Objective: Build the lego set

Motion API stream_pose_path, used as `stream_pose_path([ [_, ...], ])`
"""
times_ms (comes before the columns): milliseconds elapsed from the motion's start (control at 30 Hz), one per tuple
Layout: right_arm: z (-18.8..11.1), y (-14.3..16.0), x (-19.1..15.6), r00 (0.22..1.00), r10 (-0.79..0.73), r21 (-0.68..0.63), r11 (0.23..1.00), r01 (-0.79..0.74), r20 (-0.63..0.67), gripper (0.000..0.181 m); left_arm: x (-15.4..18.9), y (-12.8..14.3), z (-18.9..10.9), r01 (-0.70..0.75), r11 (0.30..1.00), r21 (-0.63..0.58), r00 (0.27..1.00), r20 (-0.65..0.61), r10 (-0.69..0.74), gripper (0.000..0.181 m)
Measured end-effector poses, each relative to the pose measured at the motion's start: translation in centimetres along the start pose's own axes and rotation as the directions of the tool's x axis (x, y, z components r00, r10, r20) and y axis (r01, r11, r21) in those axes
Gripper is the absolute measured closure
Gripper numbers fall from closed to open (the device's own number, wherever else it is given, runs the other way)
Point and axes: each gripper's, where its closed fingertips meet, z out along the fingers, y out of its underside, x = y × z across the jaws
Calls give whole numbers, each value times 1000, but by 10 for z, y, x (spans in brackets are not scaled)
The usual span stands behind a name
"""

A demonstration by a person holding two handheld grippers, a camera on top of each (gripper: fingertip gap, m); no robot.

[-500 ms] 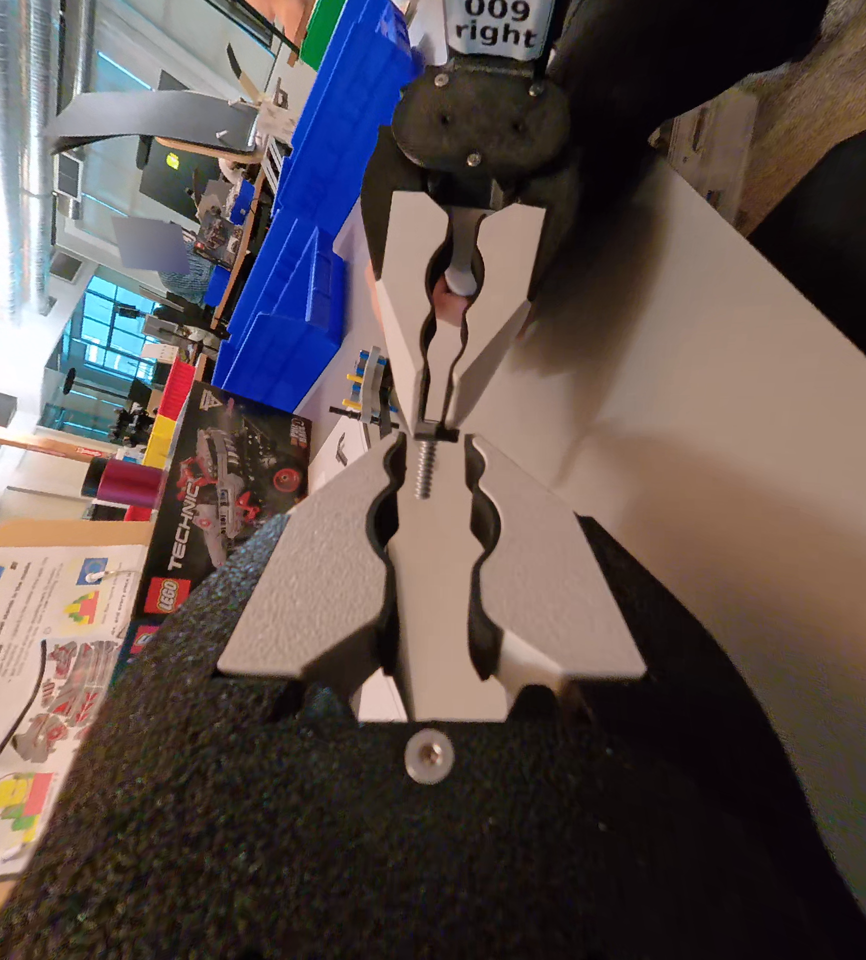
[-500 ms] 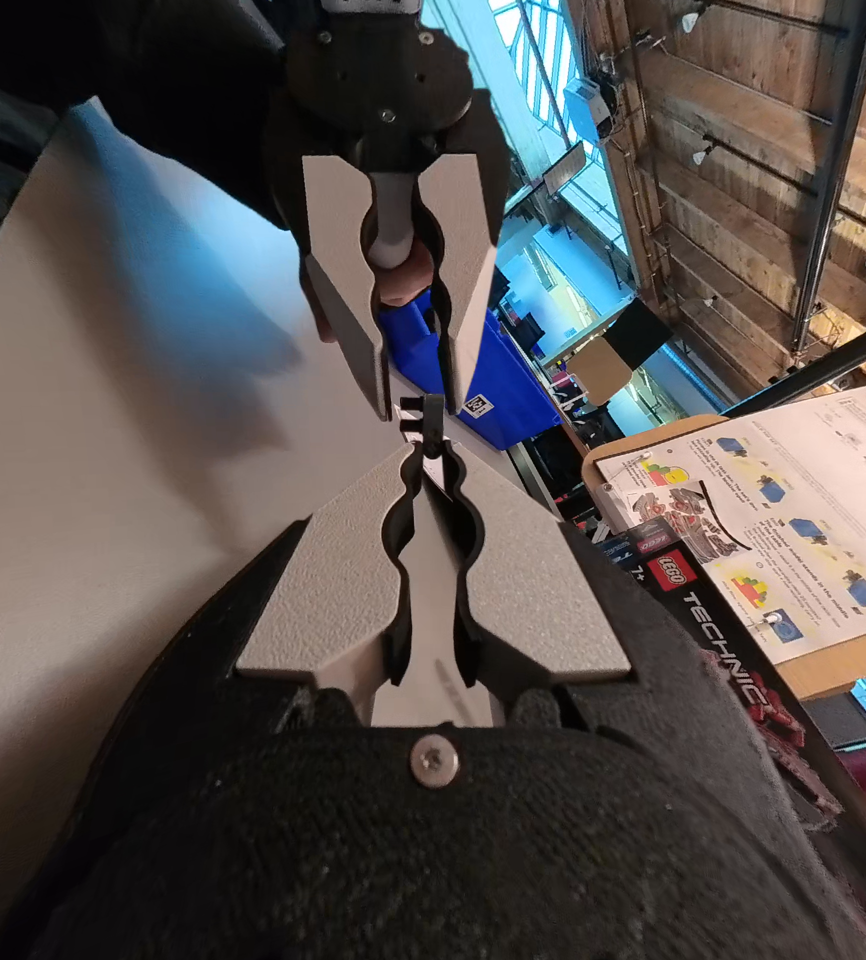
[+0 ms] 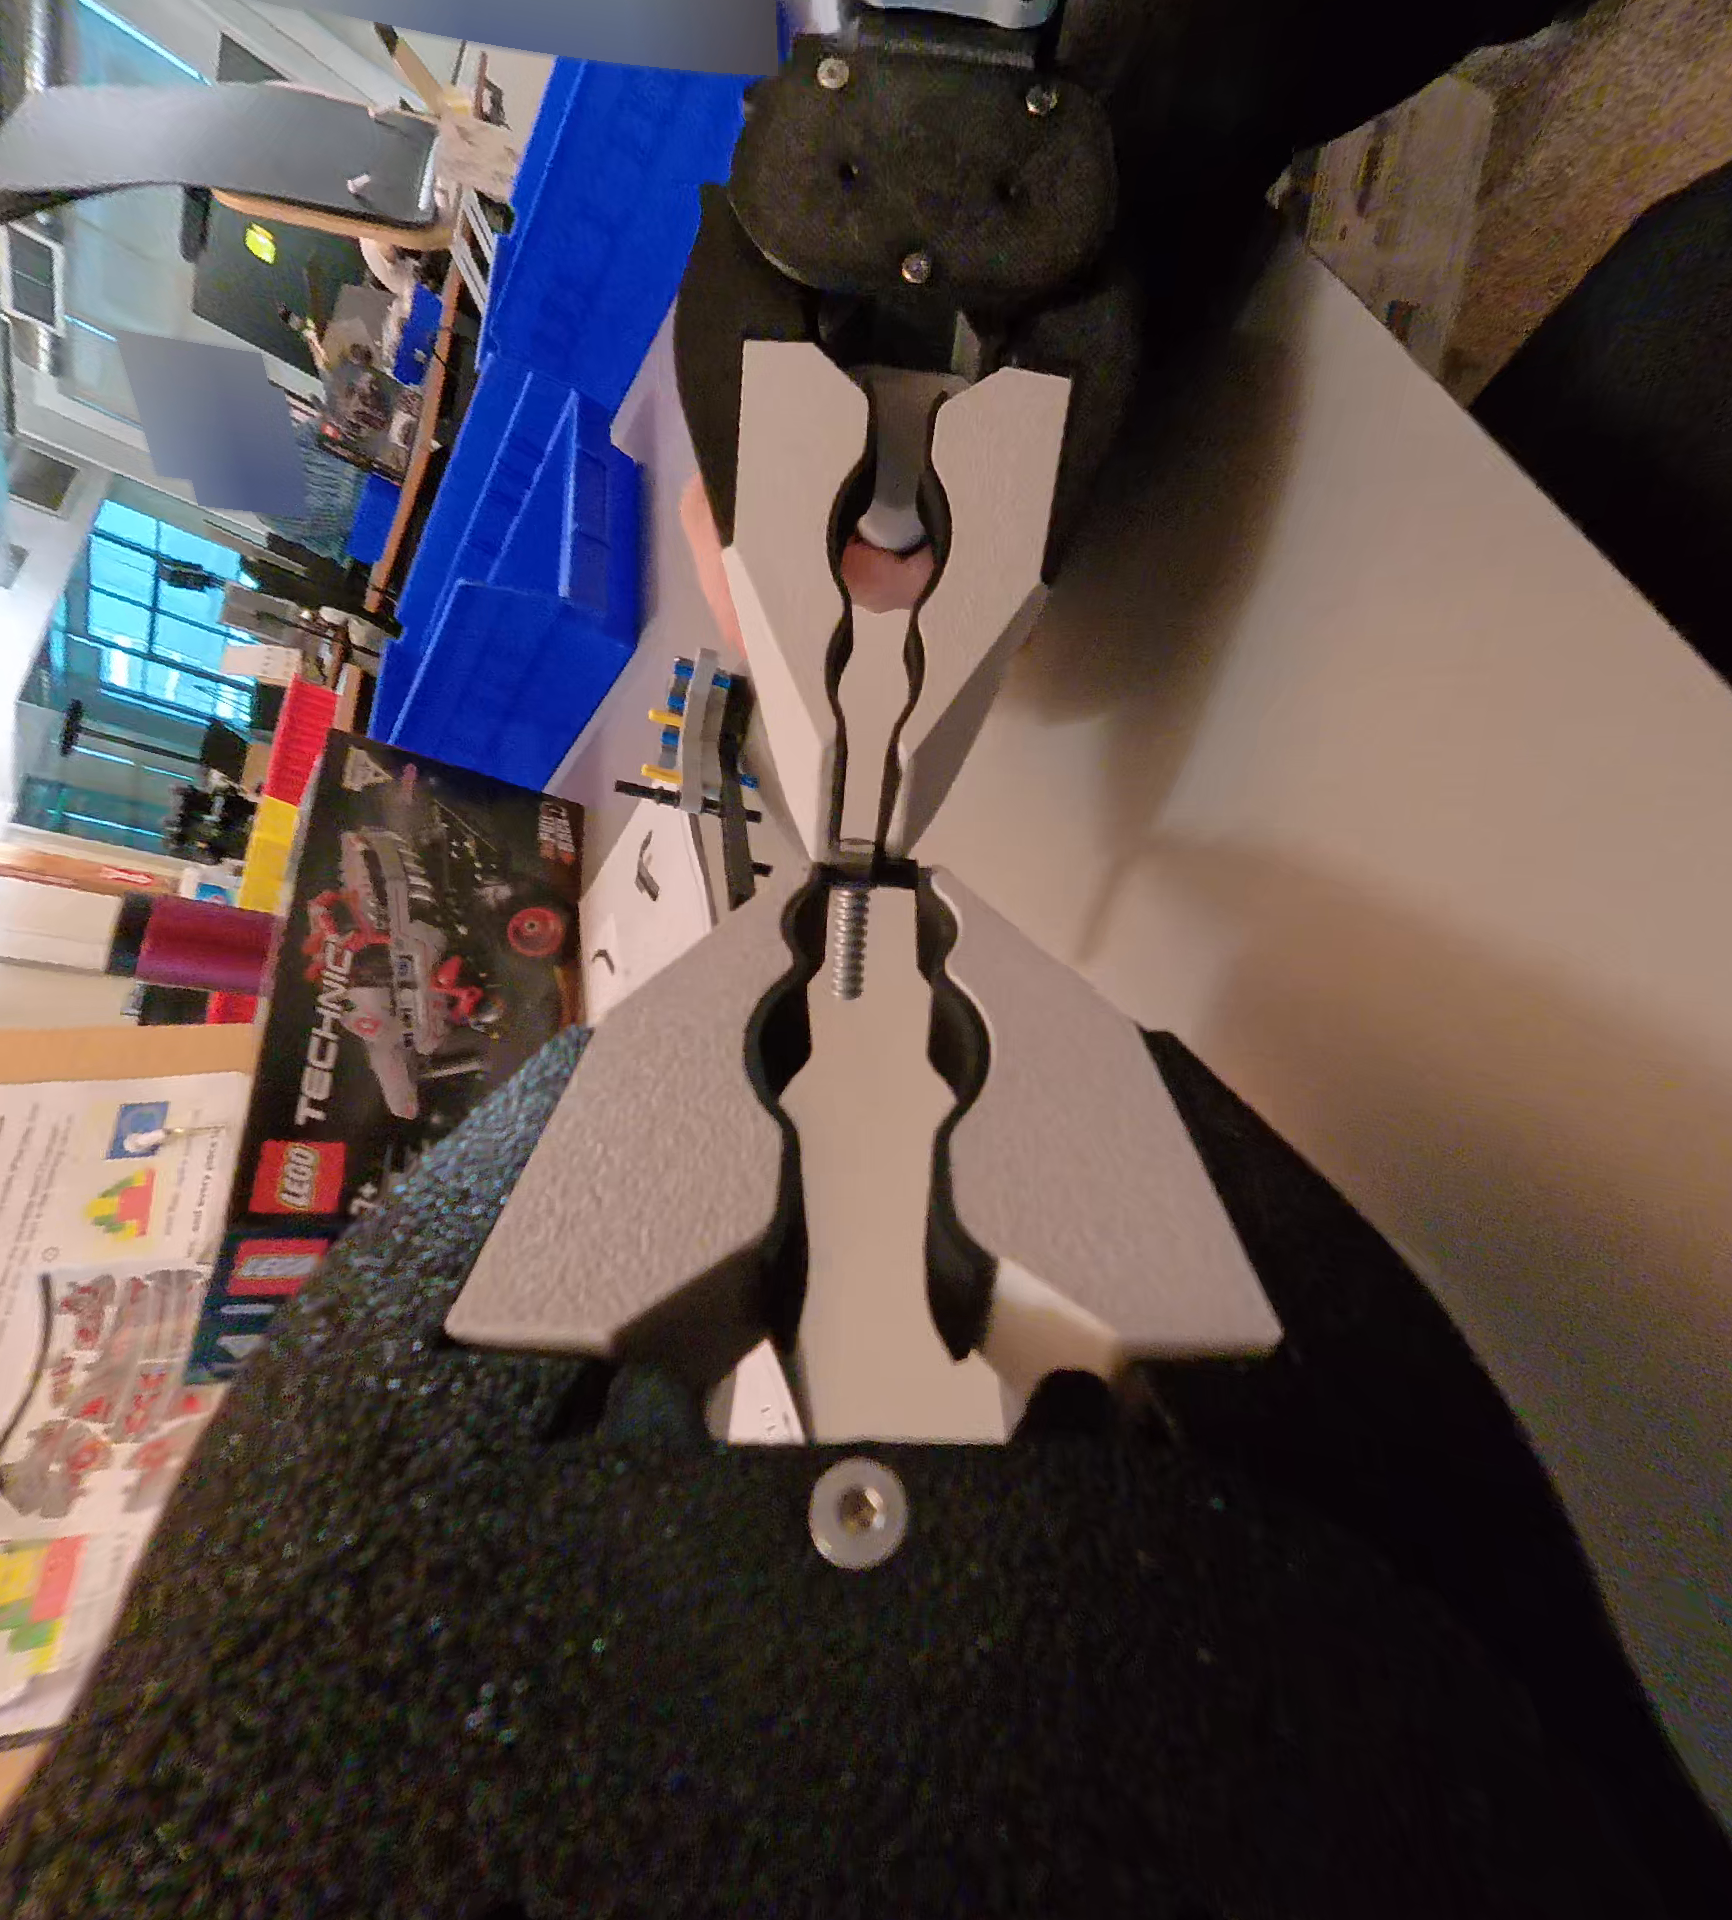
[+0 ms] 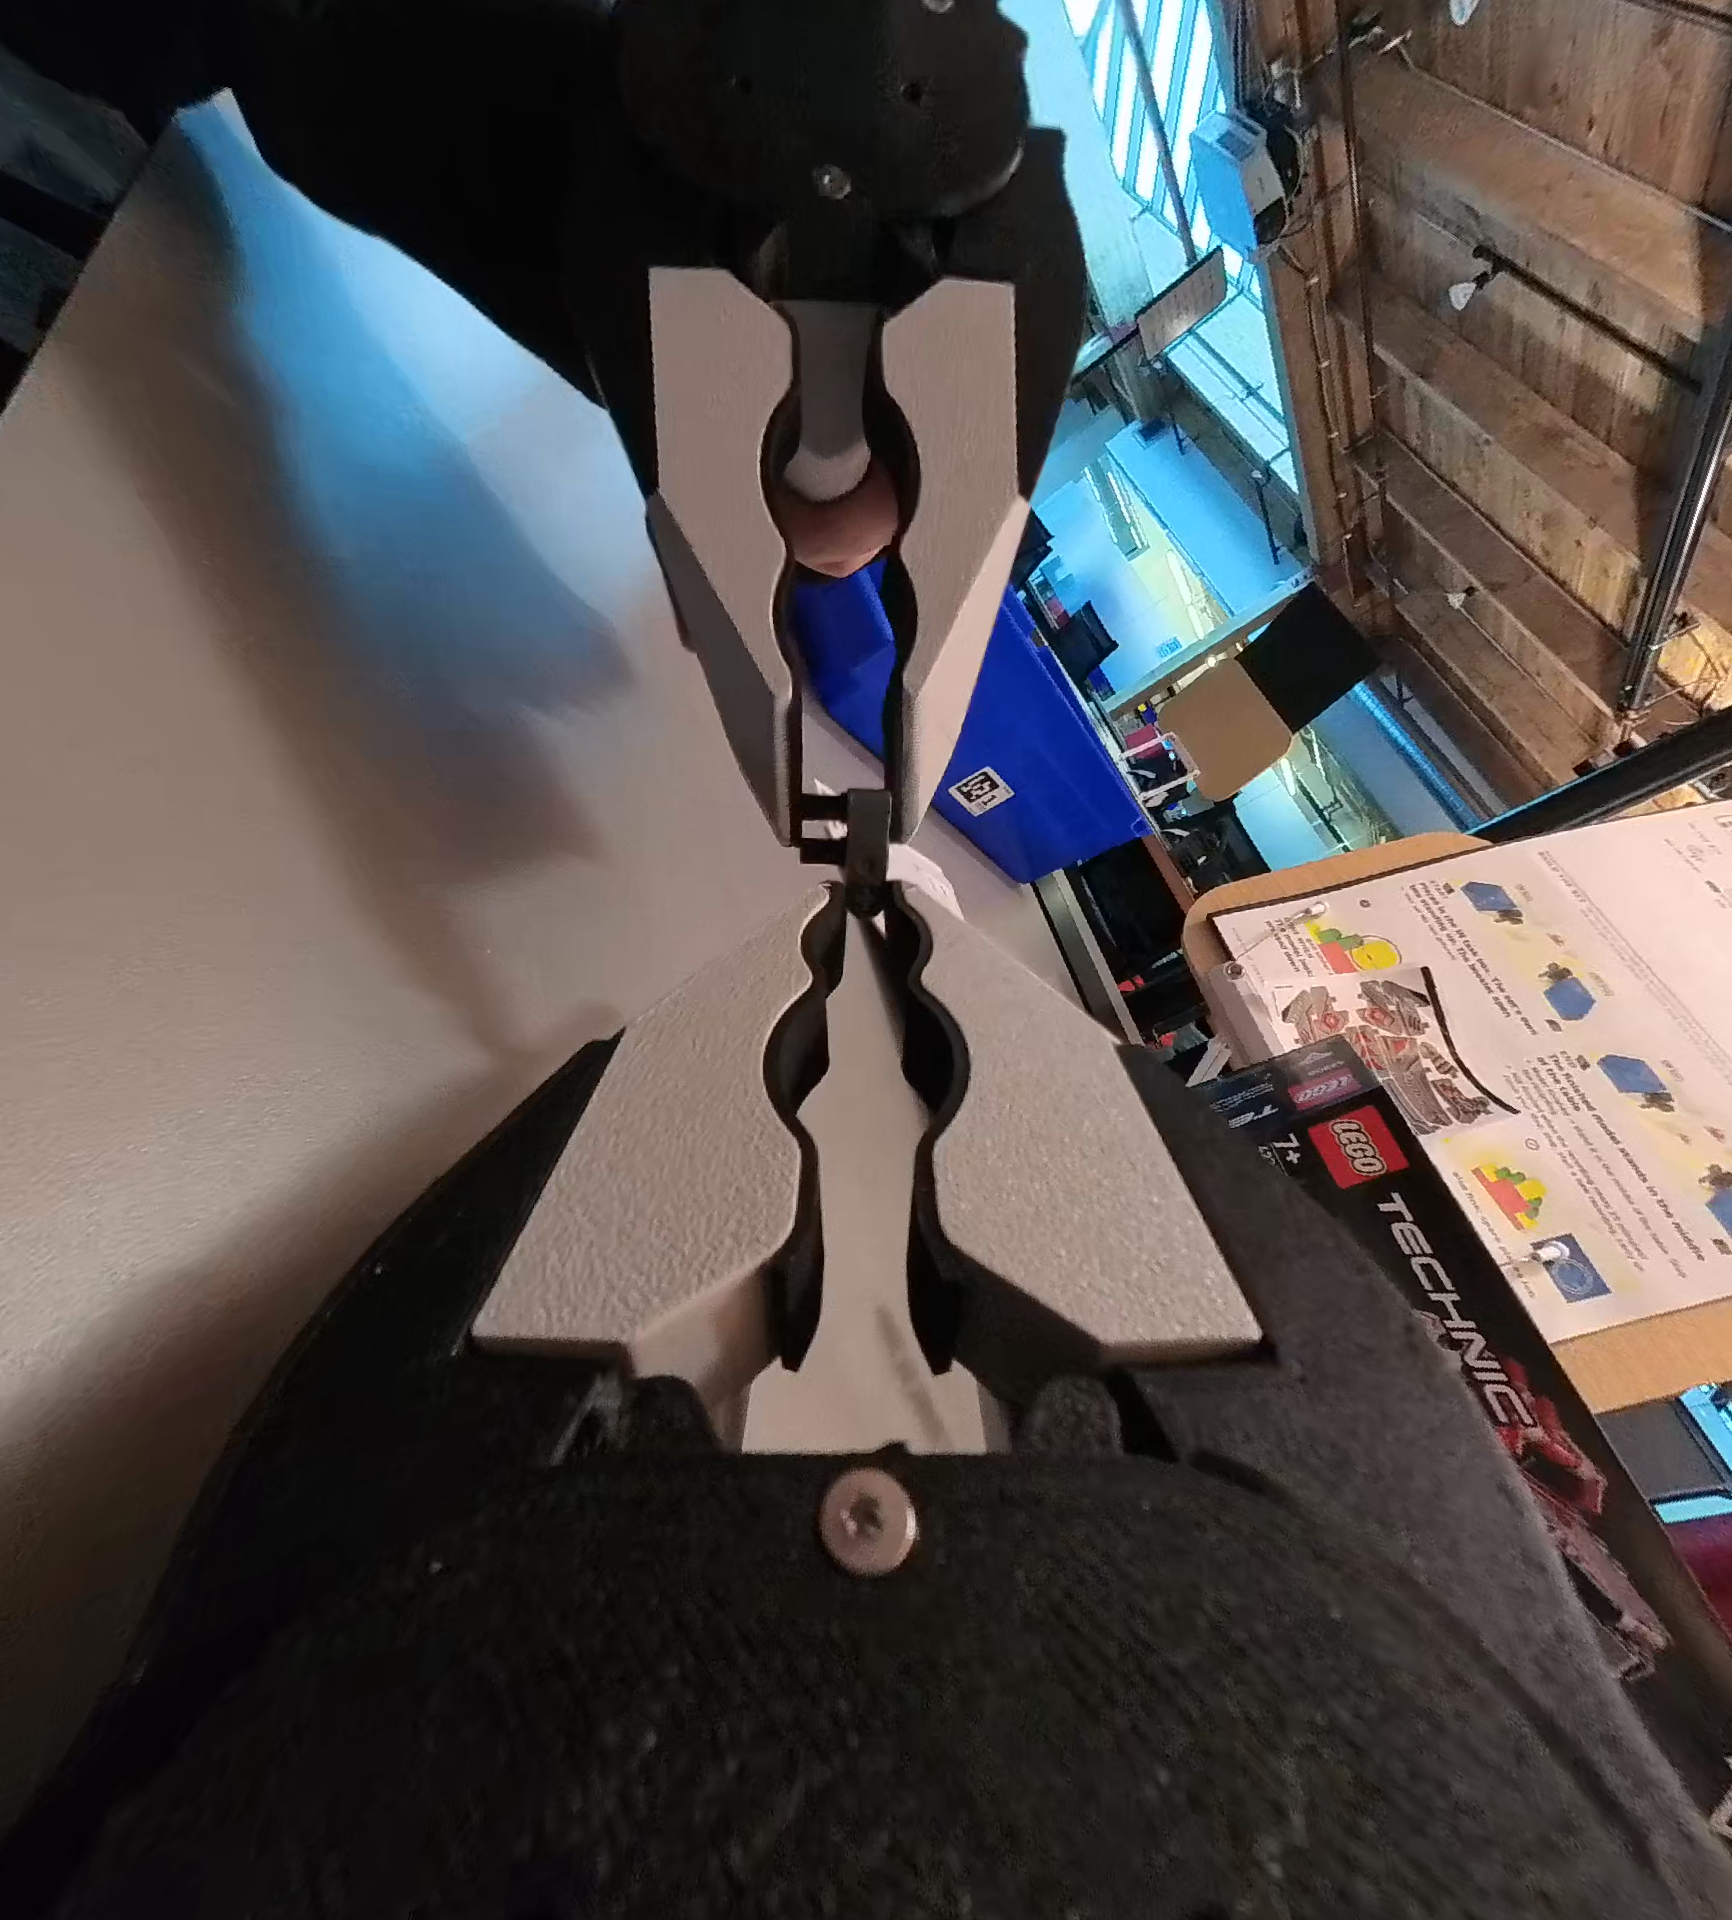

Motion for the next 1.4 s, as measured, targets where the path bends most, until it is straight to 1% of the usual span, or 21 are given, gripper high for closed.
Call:
stream_pose_path([
  [133, 0, -2, 2, 1000, 19, 12, 1000, -19, -6, 176, -2, -1, -1, 110, 994, 24, 994, -21, -109, 167],
  [233, 0, -1, 2, 1000, 21, 6, 1000, -21, -2, 176, -2, 0, -1, 139, 990, 28, 990, -33, -138, 167],
  [433, 0, 0, 2, 1000, 20, 0, 1000, -20, -6, 176, -3, 1, 0, 173, 984, 35, 985, -34, -172, 167],
  [600, -1, -1, 5, 1000, 10, 4, 1000, -10, -27, 177, -7, 2, -2, 171, 982, 76, 984, 30, -173, 165],
  [767, 0, -2, 1, 1000, -1, 6, 1000, 1, -10, 177, -5, 3, -3, 178, 981, 77, 983, 33, -181, 163],
  [967, -1, -2, 1, 1000, 3, 6, 1000, -3, -11, 177, -3, 3, -3, 183, 980, 79, 983, 18, -185, 167],
  [1033, -1, -1, 1, 1000, 13, 5, 1000, -13, -7, 177, -3, 4, -2, 222, 972, 80, 975, 7, -223, 167],
  [1067, -1, -1, 3, 1000, 15, 9, 1000, -15, -19, 177, -5, 4, -2, 270, 959, 88, 962, 5, -272, 168],
  [1100, -2, 0, 7, 999, 14, 11, 1000, -14, -47, 176, -7, 5, -1, 343, 935, 92, 939, -14, -343, 176],
  [1133, -4, 1, 11, 997, 9, 12, 1000, -8, -73, 171, -9, 7, 0, 442, 893, 83, 897, -35, -441, 180],
  [1167, -5, 1, 14, 996, 7, 16, 1000, -5, -91, 172, -12, 12, 1, 569, 820, 58, 823, -51, -566, 180],
  [1200, -6, 0, 15, 996, 15, 24, 1000, -13, -92, 171, -14, 16, 3, 693, 720, 35, 721, -76, -689, 180],
  [1267, -5, 3, 12, 997, 14, 7, 1000, -13, -76, 167, -18, 17, 5, 866, 499, 30, 497, -157, -854, 181],
  [1300, -3, 6, 10, 997, 3, -10, 1000, -4, -71, 164, -19, 21, 7, 929, 370, 15, 367, -173, -914, 181],
  [1367, 0, 11, 4, 999, -10, -42, 999, 8, -39, 159, -21, 28, 10, 995, 102, -21, 94, -220, -971, 181],
  [1400, 1, 17, 6, 998, -28, -80, 997, 24, -54, 159, -22, 34, 12, 999, -11, -37, -19, -228, -973, 181],
])
